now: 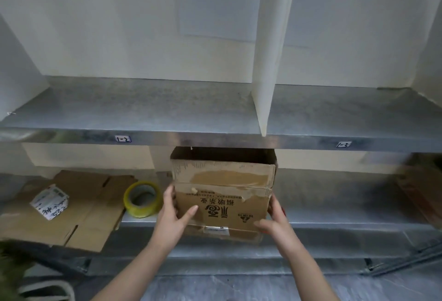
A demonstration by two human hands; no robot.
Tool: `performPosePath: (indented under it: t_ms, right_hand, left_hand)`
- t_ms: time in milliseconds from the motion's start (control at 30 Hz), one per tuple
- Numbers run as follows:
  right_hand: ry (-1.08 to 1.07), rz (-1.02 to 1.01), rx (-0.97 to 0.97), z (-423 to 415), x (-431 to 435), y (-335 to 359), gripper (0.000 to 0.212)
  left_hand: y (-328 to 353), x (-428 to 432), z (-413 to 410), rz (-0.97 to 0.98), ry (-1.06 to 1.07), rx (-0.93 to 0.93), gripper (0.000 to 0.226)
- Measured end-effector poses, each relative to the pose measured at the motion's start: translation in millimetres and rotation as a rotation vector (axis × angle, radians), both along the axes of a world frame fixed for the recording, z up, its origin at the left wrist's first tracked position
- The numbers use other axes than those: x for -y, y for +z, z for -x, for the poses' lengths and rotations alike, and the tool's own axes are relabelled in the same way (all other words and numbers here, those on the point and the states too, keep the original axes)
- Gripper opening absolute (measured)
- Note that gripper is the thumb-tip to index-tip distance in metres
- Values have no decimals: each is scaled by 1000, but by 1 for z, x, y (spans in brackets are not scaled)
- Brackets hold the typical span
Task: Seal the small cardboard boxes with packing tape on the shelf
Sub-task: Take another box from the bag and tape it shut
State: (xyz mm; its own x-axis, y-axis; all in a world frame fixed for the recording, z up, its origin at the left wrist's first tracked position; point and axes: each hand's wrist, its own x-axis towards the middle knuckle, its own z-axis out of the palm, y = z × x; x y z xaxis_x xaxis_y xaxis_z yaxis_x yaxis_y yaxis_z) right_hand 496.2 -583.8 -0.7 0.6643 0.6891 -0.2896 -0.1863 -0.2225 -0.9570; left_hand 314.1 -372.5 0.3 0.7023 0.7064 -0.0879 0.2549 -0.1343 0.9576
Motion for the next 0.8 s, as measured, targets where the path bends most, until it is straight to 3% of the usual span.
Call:
performPosePath:
  t_ms: [167, 233, 333, 433, 500, 567, 633, 700, 800]
  right_hand:
    - [6, 107, 234, -9, 10, 11, 86]
    - [-28, 127, 335, -15, 16, 12, 84]
    - [-34, 53, 328, -23, 28, 17, 98]
    - [70, 22, 467, -22, 31, 25, 79]
    - [84, 52, 569, -21, 31, 23, 60]
    - [35, 6, 484, -18, 31, 25, 45]
    - [-16, -45, 339, -16, 29, 31, 34]
    - [-78, -48, 317, -16, 21, 39, 42]
    - [-99, -31, 274, -25, 7, 50, 84]
  left_hand:
    - [17, 30, -7, -13, 77, 75, 59]
    - [26, 32, -7, -50, 79, 70, 65]
    - [40, 26, -3, -197, 1, -19, 86]
    - [49, 25, -4, -340, -138, -85, 69]
    - [49, 29, -5, -325, -177, -65, 52]
    - [48, 33, -3, -232, -186, -29, 41]
    - [49, 32, -2, -120, -129, 11, 50]
    - [52, 26, -6, -158, -30, -10, 61]
    - [64, 3, -19, -199, 43, -112, 96]
